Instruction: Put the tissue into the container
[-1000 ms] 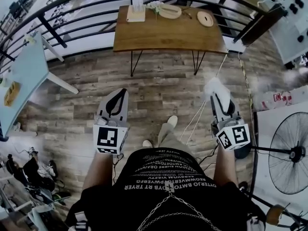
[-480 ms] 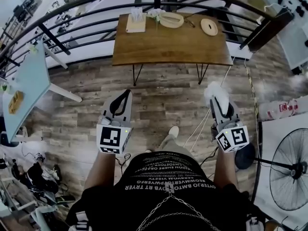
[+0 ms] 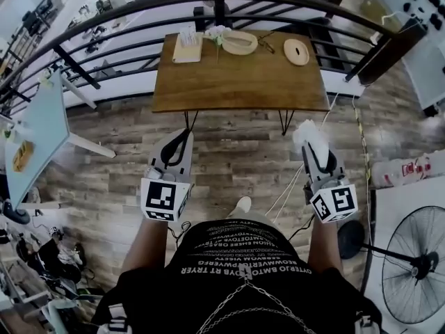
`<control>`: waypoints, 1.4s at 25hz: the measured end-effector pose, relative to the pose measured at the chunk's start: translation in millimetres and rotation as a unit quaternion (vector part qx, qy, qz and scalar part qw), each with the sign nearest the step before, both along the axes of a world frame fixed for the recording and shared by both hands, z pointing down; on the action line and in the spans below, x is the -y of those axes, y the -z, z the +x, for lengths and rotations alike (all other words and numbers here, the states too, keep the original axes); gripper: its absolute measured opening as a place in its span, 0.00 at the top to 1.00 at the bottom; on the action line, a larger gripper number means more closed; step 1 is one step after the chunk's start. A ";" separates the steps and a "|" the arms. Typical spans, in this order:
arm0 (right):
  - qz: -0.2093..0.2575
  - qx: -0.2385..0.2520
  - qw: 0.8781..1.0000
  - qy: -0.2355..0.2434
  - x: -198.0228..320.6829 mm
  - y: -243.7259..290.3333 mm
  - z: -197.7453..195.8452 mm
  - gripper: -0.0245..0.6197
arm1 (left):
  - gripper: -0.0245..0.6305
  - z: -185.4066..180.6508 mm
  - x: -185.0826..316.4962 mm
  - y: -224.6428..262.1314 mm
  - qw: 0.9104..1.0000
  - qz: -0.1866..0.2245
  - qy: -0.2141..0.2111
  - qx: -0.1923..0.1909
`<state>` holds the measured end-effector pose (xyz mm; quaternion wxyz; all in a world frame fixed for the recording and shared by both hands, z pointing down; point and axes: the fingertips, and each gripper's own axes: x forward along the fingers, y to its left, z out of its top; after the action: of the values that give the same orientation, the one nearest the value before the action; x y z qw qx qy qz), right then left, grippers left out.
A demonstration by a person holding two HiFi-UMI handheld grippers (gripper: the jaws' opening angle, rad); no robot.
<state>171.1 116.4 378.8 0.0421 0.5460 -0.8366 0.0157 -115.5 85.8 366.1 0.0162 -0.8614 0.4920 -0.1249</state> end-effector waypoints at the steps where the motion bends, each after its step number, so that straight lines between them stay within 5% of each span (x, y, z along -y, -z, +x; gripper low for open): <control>1: 0.002 -0.001 1.000 -0.002 5.0 0.8 9.5 0.78 | 0.92 6.9 4.7 1.4 1.000 0.001 0.001 0.002; 13: -0.002 0.015 1.000 0.011 53.9 -11.4 90.9 0.78 | 0.92 70.4 35.9 8.0 0.999 0.010 0.025 0.026; 35: 0.016 -0.006 0.999 0.032 74.0 -11.4 75.1 0.78 | 0.92 94.3 62.1 1.8 1.000 0.000 -0.003 0.028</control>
<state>246.1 42.4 390.1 0.0392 0.5193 -0.8537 -0.0021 -21.2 23.7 364.3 0.0305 -0.8589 0.4890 -0.1488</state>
